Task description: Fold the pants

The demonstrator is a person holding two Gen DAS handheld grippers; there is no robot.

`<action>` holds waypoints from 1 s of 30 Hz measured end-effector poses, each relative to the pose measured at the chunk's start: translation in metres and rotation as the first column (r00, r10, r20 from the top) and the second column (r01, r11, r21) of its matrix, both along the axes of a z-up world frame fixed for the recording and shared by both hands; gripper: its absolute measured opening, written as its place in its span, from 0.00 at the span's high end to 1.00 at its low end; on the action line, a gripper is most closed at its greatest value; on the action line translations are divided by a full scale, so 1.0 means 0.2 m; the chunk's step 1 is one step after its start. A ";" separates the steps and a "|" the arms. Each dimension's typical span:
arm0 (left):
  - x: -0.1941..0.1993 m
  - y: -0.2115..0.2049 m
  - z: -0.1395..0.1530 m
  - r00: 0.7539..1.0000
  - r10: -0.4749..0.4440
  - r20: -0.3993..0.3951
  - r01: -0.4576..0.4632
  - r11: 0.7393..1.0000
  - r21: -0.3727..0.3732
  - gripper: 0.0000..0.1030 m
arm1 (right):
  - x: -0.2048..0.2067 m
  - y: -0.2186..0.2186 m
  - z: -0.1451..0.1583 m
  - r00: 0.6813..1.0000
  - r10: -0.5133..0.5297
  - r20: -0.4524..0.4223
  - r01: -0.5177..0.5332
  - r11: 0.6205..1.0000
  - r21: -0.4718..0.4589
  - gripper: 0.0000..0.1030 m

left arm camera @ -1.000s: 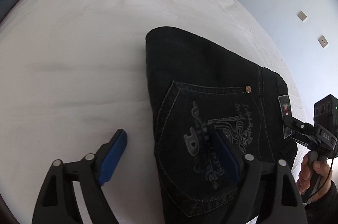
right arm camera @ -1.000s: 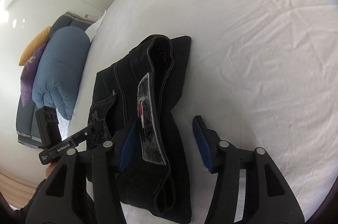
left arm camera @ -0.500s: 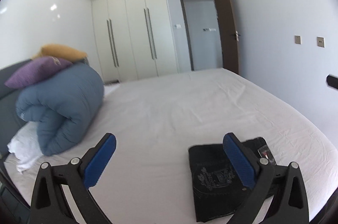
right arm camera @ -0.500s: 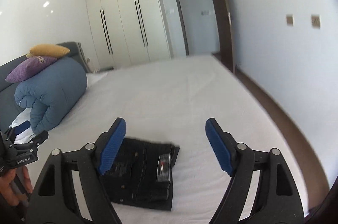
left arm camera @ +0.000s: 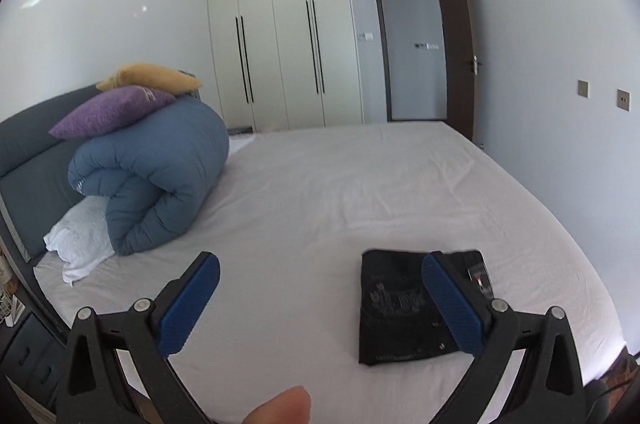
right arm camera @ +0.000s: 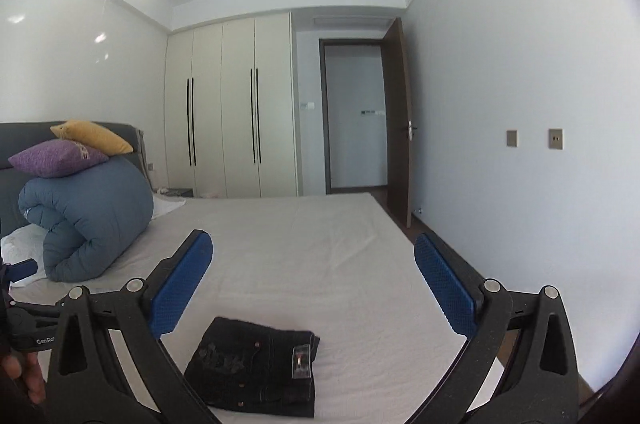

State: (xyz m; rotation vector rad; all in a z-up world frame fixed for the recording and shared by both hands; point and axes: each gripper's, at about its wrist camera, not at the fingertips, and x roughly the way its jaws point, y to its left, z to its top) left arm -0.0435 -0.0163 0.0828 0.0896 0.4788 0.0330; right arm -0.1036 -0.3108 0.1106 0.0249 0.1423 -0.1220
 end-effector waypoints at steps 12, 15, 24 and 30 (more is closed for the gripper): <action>0.03 -0.13 -0.50 0.927 -0.034 -0.372 0.020 0.999 -0.042 0.00 | 0.16 0.04 -0.60 0.845 -0.021 -0.535 0.088 0.991 0.100 0.00; 0.05 -0.12 -0.54 0.916 -0.028 -0.400 0.006 0.998 -0.057 0.00 | 0.14 0.08 -0.65 0.837 -0.018 -0.547 0.079 0.993 0.088 0.00; 0.05 -0.12 -0.57 0.910 -0.031 -0.414 0.008 0.998 -0.057 0.00 | 0.19 0.13 -0.72 0.804 0.013 -0.594 0.054 0.994 0.094 0.00; 0.05 -0.12 -0.57 0.908 -0.035 -0.417 0.012 0.998 -0.059 0.00 | 0.22 0.13 -0.77 0.784 0.027 -0.620 0.045 0.994 0.100 0.00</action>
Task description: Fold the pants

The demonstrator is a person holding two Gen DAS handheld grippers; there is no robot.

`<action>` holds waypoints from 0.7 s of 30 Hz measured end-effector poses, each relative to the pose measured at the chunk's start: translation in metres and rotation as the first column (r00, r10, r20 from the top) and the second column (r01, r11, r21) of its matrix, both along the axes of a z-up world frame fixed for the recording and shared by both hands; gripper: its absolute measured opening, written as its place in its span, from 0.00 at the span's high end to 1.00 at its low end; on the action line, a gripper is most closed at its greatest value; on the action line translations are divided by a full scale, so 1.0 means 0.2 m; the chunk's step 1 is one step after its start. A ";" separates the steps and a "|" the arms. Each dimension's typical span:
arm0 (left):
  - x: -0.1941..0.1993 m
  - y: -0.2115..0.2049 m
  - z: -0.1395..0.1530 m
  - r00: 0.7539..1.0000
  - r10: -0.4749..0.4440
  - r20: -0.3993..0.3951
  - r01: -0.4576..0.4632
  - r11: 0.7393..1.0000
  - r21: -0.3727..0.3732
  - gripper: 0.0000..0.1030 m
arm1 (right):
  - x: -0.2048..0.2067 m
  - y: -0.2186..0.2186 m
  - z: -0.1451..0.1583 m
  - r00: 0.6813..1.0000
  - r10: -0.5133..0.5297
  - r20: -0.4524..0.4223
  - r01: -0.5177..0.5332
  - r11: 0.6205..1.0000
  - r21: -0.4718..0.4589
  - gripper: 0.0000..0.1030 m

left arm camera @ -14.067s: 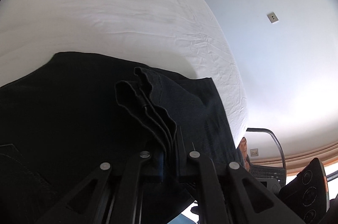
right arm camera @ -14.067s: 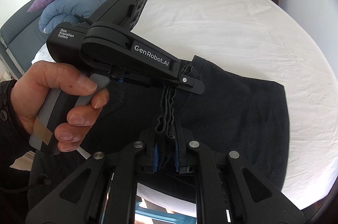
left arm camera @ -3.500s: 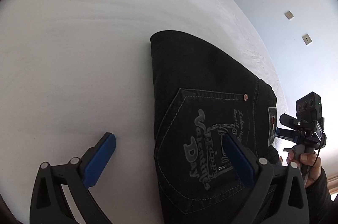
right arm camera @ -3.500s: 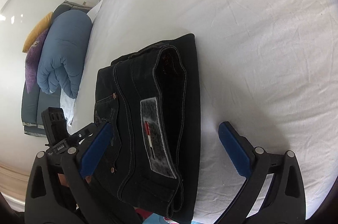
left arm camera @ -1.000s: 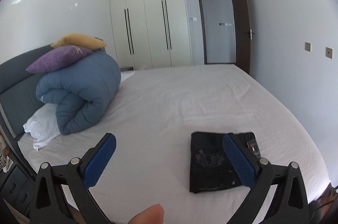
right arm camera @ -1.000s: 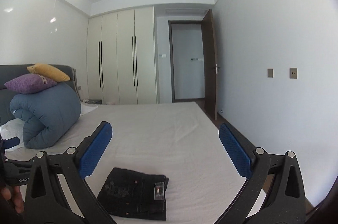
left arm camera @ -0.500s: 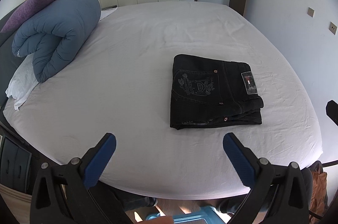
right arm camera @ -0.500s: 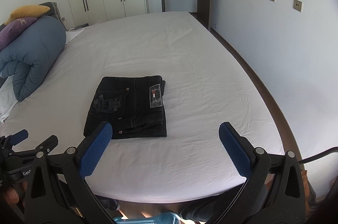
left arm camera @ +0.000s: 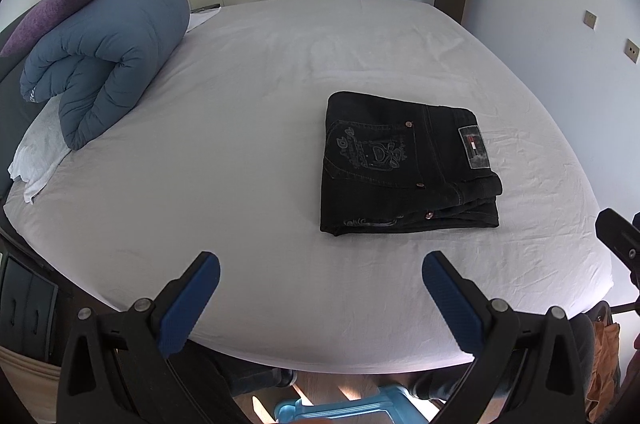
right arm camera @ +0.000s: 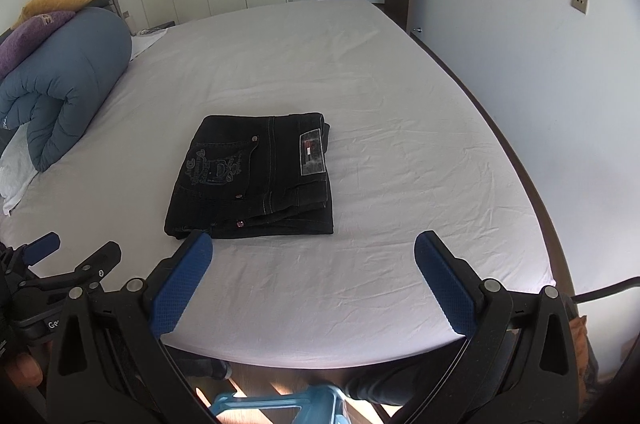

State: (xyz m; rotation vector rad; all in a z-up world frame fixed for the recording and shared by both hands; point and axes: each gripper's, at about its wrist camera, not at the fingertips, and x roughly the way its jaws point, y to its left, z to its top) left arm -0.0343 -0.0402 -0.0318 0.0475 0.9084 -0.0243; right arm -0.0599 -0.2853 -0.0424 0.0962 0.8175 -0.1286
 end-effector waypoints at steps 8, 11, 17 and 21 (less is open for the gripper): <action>0.00 0.00 -0.01 1.000 -0.001 -0.003 0.001 1.000 0.000 0.00 | 0.03 -0.02 -0.04 1.000 0.001 -0.028 -0.001 1.000 0.009 0.00; 0.00 0.00 -0.02 1.000 -0.004 -0.008 0.004 1.000 0.003 0.00 | 0.05 -0.02 -0.06 0.999 0.001 -0.035 0.000 1.000 0.008 0.00; 0.02 0.02 -0.04 1.000 -0.003 -0.017 0.003 1.000 0.003 0.00 | 0.06 0.00 -0.07 0.999 -0.003 -0.042 0.003 1.000 0.008 0.00; 0.04 0.04 -0.04 1.000 -0.002 -0.021 0.002 1.000 0.004 0.00 | 0.07 0.02 -0.07 0.999 -0.003 -0.044 0.004 1.000 0.009 0.00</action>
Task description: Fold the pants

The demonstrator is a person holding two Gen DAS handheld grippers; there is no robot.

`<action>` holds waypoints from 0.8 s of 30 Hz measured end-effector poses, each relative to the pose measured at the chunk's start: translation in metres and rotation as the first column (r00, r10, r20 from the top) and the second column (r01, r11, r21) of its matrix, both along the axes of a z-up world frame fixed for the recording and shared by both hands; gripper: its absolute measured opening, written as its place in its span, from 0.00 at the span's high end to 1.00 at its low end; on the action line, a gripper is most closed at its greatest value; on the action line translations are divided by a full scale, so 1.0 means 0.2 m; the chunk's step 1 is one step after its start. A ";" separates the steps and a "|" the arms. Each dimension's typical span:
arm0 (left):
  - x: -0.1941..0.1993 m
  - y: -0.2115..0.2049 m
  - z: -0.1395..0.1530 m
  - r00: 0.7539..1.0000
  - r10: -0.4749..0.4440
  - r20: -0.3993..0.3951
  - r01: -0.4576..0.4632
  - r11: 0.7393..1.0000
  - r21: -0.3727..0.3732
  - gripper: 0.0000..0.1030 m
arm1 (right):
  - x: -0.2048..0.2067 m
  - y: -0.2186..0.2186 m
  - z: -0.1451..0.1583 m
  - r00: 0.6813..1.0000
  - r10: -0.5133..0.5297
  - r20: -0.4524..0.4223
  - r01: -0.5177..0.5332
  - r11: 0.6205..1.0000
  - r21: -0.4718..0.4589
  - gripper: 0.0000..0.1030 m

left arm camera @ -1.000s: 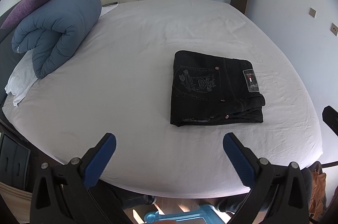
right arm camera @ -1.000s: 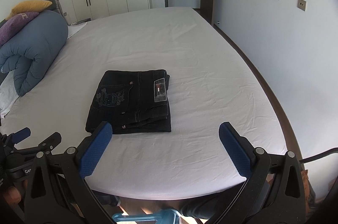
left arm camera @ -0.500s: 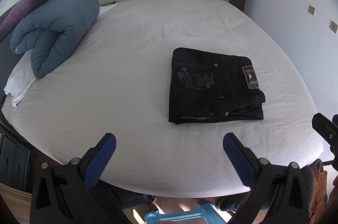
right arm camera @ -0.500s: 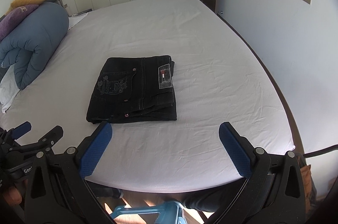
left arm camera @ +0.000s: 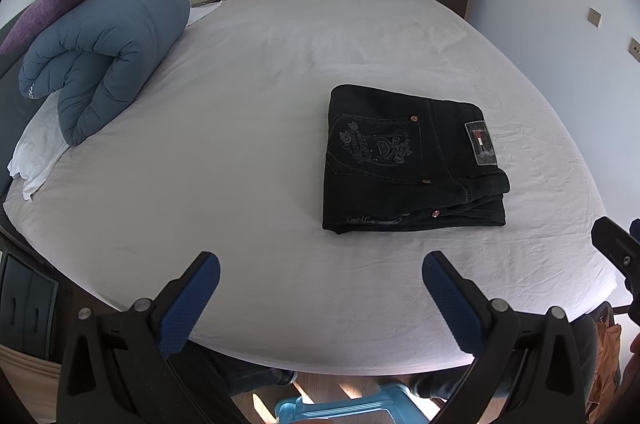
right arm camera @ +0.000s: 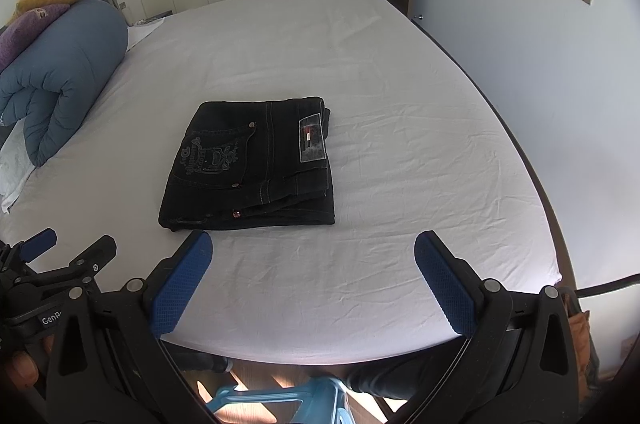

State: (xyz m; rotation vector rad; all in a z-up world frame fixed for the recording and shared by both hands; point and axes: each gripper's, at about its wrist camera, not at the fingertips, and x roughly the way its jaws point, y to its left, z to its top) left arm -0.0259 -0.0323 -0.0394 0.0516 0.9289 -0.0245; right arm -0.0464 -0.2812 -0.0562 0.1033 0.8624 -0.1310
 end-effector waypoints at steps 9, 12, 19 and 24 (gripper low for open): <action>0.00 0.01 0.00 1.000 0.000 0.001 0.000 1.000 0.001 0.00 | 0.00 0.02 0.00 1.000 0.002 0.001 -0.002 1.000 0.003 0.00; 0.00 0.01 0.00 1.000 0.000 0.001 0.000 1.000 0.002 0.00 | 0.00 0.02 0.00 1.000 0.001 0.002 -0.001 1.000 0.003 0.00; 0.00 0.00 0.00 1.000 0.000 0.000 0.000 1.000 0.001 0.00 | 0.00 0.01 0.00 1.000 0.000 0.001 0.000 1.000 0.004 0.00; -0.01 0.01 -0.01 1.000 0.002 -0.002 -0.002 1.000 0.001 0.00 | 0.00 0.02 -0.01 1.000 0.001 -0.001 -0.001 1.000 0.005 0.00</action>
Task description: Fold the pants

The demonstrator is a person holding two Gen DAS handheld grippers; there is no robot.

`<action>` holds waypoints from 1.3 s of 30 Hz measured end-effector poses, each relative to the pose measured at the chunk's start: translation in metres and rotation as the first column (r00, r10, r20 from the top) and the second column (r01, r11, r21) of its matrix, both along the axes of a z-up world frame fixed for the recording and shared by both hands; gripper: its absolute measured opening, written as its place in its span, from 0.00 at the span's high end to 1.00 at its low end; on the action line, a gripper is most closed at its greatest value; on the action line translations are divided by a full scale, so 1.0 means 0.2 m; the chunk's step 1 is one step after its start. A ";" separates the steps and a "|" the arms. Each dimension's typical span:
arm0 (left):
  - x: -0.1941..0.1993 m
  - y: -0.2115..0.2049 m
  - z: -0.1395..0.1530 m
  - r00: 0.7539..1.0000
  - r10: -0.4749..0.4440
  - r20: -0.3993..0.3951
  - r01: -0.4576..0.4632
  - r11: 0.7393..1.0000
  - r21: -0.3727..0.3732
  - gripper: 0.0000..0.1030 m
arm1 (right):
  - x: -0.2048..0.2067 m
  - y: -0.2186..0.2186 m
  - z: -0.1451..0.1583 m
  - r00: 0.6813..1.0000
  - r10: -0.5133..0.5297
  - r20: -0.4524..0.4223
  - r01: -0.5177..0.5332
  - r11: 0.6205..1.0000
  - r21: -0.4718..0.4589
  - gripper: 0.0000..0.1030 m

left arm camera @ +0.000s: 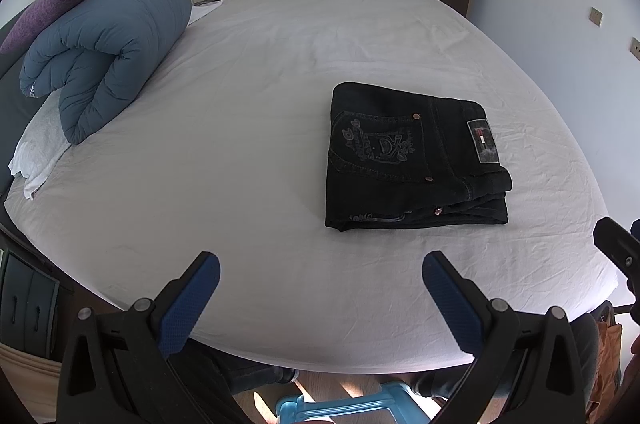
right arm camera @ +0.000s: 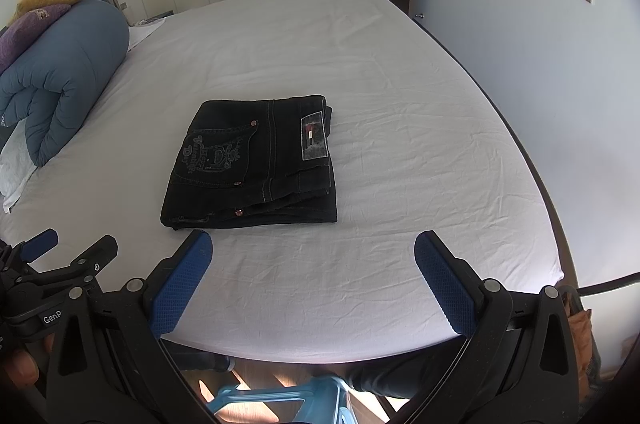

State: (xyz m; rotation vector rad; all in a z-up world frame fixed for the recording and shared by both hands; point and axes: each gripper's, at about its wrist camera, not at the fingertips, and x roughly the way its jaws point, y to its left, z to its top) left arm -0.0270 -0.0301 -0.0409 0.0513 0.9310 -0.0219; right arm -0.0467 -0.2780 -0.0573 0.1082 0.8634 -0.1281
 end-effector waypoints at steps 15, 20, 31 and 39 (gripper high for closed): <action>0.00 0.01 0.00 1.000 -0.002 -0.001 0.002 1.000 -0.002 0.00 | -0.01 0.01 -0.01 1.000 0.000 -0.002 0.000 1.000 0.002 0.00; 0.00 0.01 0.00 1.000 0.000 -0.001 0.000 1.000 -0.001 0.00 | -0.01 0.01 -0.01 1.000 -0.001 -0.002 0.001 1.000 0.001 0.00; -0.01 0.01 -0.01 1.000 0.000 -0.003 0.000 1.000 -0.001 0.00 | -0.01 0.02 -0.02 1.000 0.001 -0.006 -0.001 1.000 0.003 0.00; -0.02 0.01 -0.01 1.000 0.000 -0.004 0.000 1.000 -0.002 0.00 | -0.02 0.03 -0.02 1.000 0.001 -0.007 -0.001 1.000 0.005 0.00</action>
